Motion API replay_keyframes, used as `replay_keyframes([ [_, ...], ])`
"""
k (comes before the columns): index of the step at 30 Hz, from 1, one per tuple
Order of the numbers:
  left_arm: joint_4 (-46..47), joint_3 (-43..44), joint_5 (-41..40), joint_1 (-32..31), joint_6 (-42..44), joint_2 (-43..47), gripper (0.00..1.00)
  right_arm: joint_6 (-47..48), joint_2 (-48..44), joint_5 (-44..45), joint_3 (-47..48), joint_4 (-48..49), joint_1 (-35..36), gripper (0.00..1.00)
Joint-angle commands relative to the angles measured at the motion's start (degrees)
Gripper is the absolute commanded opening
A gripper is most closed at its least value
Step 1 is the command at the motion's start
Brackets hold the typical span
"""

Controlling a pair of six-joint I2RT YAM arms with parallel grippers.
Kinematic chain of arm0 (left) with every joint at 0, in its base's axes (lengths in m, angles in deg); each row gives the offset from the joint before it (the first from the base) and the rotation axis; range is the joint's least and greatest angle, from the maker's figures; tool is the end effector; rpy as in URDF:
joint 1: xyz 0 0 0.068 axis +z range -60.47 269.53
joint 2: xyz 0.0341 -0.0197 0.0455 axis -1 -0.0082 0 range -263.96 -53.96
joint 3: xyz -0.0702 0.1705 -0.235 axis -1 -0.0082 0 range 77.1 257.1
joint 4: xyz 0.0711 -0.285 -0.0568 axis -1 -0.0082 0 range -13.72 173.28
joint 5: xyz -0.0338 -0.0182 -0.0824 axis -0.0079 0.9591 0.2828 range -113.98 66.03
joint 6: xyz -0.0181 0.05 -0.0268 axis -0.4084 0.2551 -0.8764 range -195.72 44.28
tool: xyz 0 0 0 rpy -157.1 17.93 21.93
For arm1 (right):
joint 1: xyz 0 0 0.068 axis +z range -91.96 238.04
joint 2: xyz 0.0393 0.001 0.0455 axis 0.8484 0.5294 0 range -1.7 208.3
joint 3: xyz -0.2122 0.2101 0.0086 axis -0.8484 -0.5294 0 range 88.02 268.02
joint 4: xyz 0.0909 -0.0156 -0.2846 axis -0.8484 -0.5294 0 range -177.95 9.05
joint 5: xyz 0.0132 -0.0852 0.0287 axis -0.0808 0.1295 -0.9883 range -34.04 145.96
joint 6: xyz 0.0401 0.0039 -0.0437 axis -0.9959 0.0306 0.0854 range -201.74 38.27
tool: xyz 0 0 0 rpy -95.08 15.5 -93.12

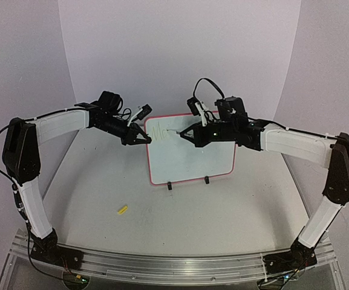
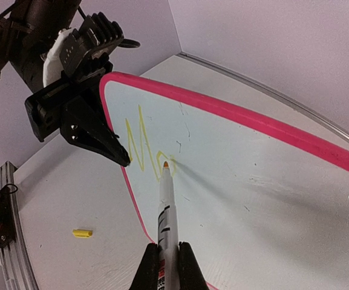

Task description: Write a sentence on the whiteboard

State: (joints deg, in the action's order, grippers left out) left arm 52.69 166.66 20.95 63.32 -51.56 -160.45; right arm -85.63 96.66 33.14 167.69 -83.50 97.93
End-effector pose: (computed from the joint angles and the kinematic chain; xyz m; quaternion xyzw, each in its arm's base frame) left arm 0.4021 -0.2323 0.2892 0.4917 0.7207 -0.3621 0.3283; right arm 0.3403 0.3065 0.3253 -0.3562 0.7349 0.3579 0.4527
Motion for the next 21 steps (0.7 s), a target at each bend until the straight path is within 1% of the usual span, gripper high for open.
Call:
replay_keyframes([
  [1,-2.10,0.35,-7.22,-0.16,3.43,-0.02,0.00,-0.26,-6.07,0.42,-2.50,2.11,-0.25,0.00],
  [5,-2.09,0.35,-7.22,-0.17,3.38,-0.11,0.00,0.03,-6.61,2.69,-2.76,2.11,-0.22,0.00],
  [21,-2.08,0.35,-7.56,-0.25,3.37,-0.20,0.00,0.54,-0.76,1.99,1.82,1.94,-0.23,0.00],
])
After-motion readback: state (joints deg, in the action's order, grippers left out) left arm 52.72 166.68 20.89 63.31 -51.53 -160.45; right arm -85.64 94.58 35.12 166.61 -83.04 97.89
